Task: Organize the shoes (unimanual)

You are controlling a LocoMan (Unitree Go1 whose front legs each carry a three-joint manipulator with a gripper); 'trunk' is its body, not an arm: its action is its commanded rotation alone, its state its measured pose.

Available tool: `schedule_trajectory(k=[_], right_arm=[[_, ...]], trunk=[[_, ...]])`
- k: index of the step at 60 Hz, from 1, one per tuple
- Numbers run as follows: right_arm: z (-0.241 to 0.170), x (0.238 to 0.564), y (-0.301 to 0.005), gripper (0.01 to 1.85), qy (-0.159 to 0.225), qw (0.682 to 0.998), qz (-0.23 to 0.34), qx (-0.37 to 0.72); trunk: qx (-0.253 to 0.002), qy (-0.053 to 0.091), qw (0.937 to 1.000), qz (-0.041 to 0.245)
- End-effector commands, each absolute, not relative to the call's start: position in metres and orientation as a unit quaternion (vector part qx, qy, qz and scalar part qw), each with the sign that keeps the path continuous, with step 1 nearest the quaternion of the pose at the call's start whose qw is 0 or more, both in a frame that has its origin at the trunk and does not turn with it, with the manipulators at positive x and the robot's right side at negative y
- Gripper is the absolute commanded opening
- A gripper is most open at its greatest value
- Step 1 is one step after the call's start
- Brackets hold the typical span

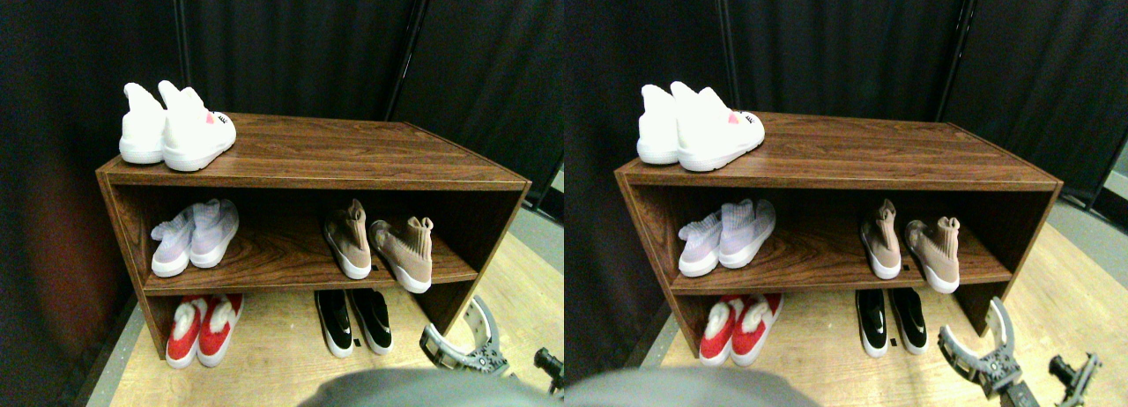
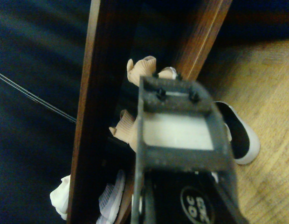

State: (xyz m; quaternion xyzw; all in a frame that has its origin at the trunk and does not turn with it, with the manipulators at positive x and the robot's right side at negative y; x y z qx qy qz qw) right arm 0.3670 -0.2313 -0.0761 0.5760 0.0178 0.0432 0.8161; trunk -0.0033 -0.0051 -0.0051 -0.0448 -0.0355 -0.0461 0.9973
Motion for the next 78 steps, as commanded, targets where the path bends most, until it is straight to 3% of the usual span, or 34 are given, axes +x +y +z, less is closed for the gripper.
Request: schedule_trajectory(k=[1, 7, 23, 31, 44, 78], right_arm=[[-0.070, 0.374, -0.232, 1.63, 0.009, 0.829, 0.057, 0.557], [-0.070, 0.381, -0.233, 1.68, 0.008, 0.826, 0.051, 0.561], [-0.079, 0.412, -0.243, 1.57, 0.004, 0.800, 0.020, 0.599], [-0.084, 0.424, -0.245, 1.60, 0.012, 0.801, 0.011, 0.599], [-0.098, 0.443, -0.245, 1.50, 0.018, 0.794, -0.014, 0.608], [-0.115, 0.470, -0.243, 1.38, 0.033, 0.781, -0.040, 0.622]], trunk=[[-0.056, -0.027, 0.9971, -0.045], [-0.057, -0.027, 0.9970, -0.044], [-0.057, -0.027, 0.9973, -0.040], [-0.056, -0.026, 0.9974, -0.037], [-0.055, -0.024, 0.9976, -0.034], [-0.060, -0.022, 0.9976, -0.028]])
